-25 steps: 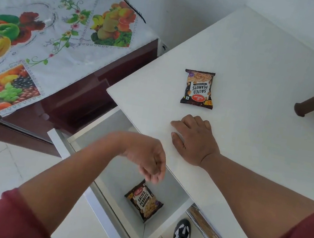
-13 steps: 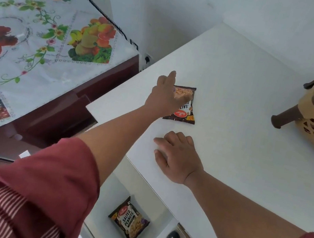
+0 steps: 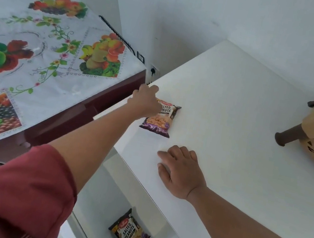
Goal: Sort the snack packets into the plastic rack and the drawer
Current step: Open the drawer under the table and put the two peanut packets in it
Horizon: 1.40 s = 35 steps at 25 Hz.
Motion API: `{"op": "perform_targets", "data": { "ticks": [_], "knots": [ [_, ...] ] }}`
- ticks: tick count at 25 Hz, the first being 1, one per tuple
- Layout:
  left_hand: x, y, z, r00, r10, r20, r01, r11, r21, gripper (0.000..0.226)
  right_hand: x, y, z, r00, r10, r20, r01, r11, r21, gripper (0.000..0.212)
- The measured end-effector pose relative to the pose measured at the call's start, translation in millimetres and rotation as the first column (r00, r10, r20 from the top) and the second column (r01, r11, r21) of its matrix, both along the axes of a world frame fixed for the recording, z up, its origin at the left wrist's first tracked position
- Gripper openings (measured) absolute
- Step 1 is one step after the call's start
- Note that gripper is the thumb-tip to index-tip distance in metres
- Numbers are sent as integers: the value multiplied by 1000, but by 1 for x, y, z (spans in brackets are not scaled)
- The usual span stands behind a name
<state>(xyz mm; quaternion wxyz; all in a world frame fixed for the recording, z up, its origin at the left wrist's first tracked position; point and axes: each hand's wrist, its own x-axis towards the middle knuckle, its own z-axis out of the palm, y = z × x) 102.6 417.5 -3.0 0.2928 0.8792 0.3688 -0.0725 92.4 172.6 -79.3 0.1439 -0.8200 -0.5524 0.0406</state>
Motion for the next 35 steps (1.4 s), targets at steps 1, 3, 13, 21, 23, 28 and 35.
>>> {"op": "perform_targets", "data": {
  "ticks": [1, 3, 13, 21, 23, 28, 35],
  "knots": [
    [2, -8, -4, 1000, 29, 2, -29, 999, -46, 59, 0, -1, 0, 1000, -4, -1, 4, 1000, 0, 27],
    [1, -24, -13, 999, -27, -41, 27, 1000, -4, 67, -1, -1, 0, 1000, -9, 1, 9, 1000, -6, 27],
    [-71, -10, -6, 965, 211, 153, -72, 781, -621, 39, -1, 0, 2, 1000, -7, 9, 7, 1000, -23, 31],
    [-236, -10, -47, 503, 863, -40, -166, 52, -985, 11, -4, 0, 1, 999, -32, 12, 32, 999, -24, 39],
    [-255, -9, -57, 485, 873, -51, -269, 93, -959, 12, -4, 0, 1, 999, -39, 9, 40, 999, -26, 40],
    [-247, -15, -100, 673, 718, -177, -562, 341, -753, 39, -4, 0, 1, 999, -53, -8, 53, 998, -29, 39],
    [-208, -24, -163, 785, 373, -496, -593, 685, -423, 48, -2, 0, -2, 999, -47, -4, 47, 999, -15, 38]
  ]
}}
